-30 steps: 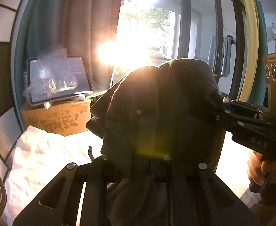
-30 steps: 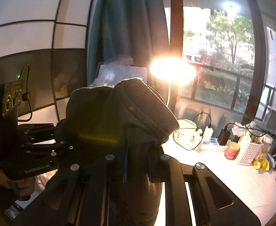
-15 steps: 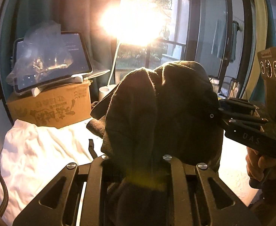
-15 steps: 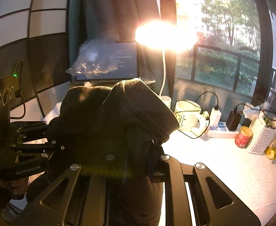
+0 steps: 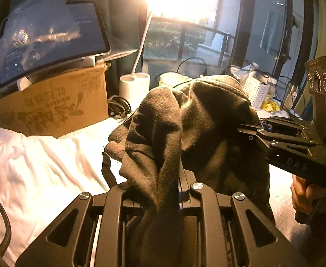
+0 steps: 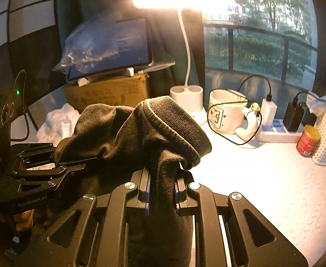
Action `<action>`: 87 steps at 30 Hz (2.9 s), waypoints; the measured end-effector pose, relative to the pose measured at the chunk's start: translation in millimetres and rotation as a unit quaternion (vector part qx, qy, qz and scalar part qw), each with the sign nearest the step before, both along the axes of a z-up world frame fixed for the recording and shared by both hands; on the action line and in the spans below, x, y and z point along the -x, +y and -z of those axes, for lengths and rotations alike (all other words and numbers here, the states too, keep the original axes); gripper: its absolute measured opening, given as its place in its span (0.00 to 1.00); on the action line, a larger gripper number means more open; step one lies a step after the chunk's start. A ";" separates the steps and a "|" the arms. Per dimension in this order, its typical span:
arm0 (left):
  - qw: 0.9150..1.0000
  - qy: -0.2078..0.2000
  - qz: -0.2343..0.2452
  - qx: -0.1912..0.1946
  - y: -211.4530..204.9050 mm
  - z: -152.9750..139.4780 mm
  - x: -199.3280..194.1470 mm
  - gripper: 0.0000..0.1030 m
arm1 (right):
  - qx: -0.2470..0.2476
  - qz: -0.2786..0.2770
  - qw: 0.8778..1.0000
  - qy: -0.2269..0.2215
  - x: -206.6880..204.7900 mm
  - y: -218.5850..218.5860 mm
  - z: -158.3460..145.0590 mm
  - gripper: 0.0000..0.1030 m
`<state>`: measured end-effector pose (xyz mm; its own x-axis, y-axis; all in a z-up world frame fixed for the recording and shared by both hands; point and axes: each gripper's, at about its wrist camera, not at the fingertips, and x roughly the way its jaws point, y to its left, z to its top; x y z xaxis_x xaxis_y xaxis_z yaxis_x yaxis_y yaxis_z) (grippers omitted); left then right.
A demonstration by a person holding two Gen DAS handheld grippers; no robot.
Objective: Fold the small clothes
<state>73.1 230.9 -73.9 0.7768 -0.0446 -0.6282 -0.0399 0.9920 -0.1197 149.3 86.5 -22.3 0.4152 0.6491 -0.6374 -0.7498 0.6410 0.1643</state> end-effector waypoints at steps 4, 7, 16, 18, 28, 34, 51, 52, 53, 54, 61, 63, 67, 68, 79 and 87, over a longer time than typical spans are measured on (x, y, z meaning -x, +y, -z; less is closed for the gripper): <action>1.000 0.019 -0.001 0.001 4.5 10.9 -12.9 0.18 | 0.005 0.000 1.000 0.016 -11.6 4.2 13.9 0.16; 0.999 0.034 -0.003 0.004 7.5 18.2 -20.6 0.18 | 0.011 0.000 1.000 0.026 -19.6 8.0 25.0 0.16; 0.996 0.086 -0.014 0.025 19.5 43.0 -43.3 0.18 | 0.024 -0.002 0.998 0.064 -43.2 18.5 53.6 0.16; 0.994 0.098 -0.017 0.041 24.7 47.0 -47.1 0.19 | 0.026 -0.001 0.997 0.074 -49.0 21.0 59.6 0.17; 0.990 0.123 -0.035 0.056 34.1 56.5 -56.9 0.22 | 0.033 0.029 0.990 0.131 -81.3 19.6 87.7 0.33; 0.989 0.127 -0.051 0.057 39.8 59.0 -62.5 0.26 | 0.035 0.036 0.990 0.130 -90.1 19.0 90.9 0.33; 0.990 0.101 -0.095 0.028 43.3 51.3 -62.4 0.33 | 0.078 0.081 0.990 0.089 -84.9 20.4 78.5 0.51; 0.990 0.098 -0.100 0.028 42.9 49.6 -61.5 0.33 | 0.080 0.081 0.990 0.087 -83.4 20.8 77.3 0.51; 0.990 0.097 -0.102 0.028 42.4 48.2 -60.8 0.33 | 0.082 0.082 0.990 0.086 -82.4 21.5 76.6 0.51; 0.990 0.095 -0.104 0.030 42.2 45.9 -59.6 0.33 | 0.083 0.084 0.989 0.087 -80.8 21.4 75.5 0.51; 0.989 0.074 -0.125 0.031 44.2 31.2 -45.7 0.34 | 0.088 0.087 0.989 0.078 -64.3 16.4 66.2 0.51; 0.989 0.067 -0.128 0.028 43.3 26.1 -39.4 0.34 | 0.089 0.088 0.989 0.077 -59.8 14.9 64.0 0.51; 0.990 0.062 -0.126 0.026 39.9 20.4 -28.2 0.34 | 0.090 0.087 0.990 0.072 -49.1 10.8 59.6 0.51; 0.990 0.062 -0.126 0.027 38.8 19.5 -25.2 0.34 | 0.090 0.087 0.990 0.070 -45.8 9.7 58.4 0.51; 0.991 0.080 -0.102 0.043 18.3 27.9 11.9 0.34 | 0.096 0.079 0.990 0.069 -11.8 -5.9 56.5 0.51; 0.989 0.102 -0.098 0.045 8.6 39.9 37.8 0.34 | 0.102 0.063 0.989 0.088 17.9 -19.1 65.0 0.51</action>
